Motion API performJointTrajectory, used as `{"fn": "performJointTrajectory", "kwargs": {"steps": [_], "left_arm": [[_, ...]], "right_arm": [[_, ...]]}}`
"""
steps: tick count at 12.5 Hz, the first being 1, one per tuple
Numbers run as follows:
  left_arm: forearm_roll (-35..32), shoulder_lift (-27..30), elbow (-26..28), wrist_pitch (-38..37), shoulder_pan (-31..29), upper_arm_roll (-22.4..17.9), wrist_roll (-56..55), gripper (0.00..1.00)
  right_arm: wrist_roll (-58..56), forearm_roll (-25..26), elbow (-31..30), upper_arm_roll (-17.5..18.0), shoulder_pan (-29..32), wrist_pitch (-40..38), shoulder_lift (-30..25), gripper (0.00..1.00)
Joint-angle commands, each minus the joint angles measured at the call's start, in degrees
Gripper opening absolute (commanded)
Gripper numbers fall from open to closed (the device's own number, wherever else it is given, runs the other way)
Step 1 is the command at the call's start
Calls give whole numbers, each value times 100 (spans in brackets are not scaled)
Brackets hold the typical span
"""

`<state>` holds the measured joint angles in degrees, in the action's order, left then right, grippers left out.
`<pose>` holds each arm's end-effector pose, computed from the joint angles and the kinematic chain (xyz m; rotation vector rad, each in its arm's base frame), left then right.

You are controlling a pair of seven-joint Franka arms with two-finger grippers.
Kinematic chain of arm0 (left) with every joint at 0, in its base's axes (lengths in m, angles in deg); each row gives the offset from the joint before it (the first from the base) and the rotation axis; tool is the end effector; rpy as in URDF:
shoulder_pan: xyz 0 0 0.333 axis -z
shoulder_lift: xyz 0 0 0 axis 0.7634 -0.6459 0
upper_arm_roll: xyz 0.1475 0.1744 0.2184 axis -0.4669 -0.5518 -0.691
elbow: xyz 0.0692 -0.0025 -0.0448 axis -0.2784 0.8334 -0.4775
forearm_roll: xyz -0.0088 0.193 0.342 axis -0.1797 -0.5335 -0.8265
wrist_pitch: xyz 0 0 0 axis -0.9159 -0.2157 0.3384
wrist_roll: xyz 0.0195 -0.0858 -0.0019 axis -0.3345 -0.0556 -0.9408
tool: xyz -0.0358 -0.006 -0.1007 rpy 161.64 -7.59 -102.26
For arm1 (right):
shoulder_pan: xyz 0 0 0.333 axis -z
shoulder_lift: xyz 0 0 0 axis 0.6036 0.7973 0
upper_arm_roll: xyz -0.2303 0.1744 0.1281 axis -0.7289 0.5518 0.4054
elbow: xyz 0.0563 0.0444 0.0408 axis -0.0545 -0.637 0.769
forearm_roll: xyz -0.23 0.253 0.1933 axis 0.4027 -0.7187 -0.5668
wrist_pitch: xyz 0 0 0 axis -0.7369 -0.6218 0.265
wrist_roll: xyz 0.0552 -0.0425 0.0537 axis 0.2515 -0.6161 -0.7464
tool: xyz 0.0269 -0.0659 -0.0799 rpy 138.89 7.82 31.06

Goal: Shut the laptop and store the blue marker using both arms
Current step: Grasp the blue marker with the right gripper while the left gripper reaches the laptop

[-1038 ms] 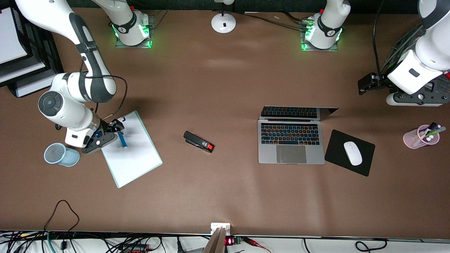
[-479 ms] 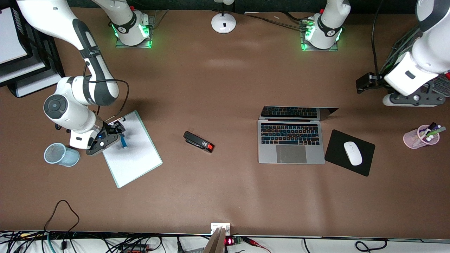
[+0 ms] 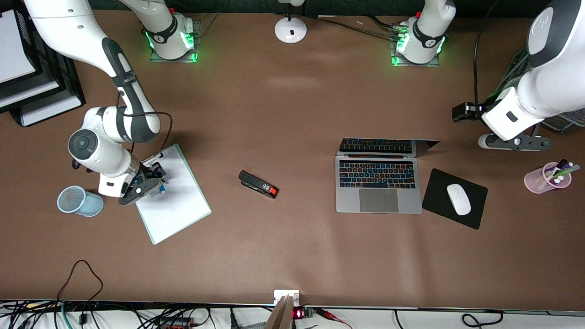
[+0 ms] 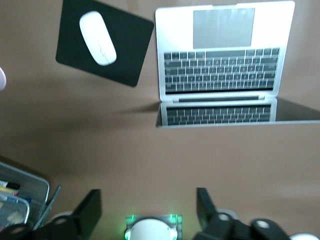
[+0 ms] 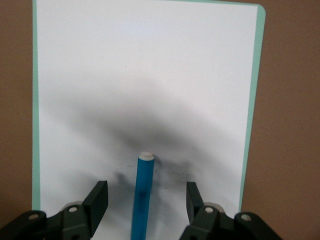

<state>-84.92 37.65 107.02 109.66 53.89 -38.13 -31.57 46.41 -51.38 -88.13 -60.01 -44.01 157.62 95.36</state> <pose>0.5676 -0.0711 0.5371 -3.0823 0.0625 0.4745 0.6251 0.0464 0.2216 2.9720 0.9517 0.0604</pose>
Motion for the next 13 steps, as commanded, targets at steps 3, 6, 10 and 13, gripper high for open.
{"fn": "performJointTrajectory", "kwargs": {"steps": [3, 6, 10, 13], "left_arm": [[224, -42, -93, -650, 37, 31, 66, 0], [708, 229, 486, -642, 36, 48, -38, 0], [1016, 1283, 2338, 892, -16, 950, -671, 0], [1008, 1435, 3140, 2149, -34, 1523, -953, 0]], "right_arm": [[-140, -111, 5, 55, 29, 177, 131, 64], [-140, -119, 31, 55, 38, 283, 236, 61], [-140, -119, 93, 55, 38, 300, 342, 57], [-140, -286, 101, 64, 29, 300, 386, 55]]}}
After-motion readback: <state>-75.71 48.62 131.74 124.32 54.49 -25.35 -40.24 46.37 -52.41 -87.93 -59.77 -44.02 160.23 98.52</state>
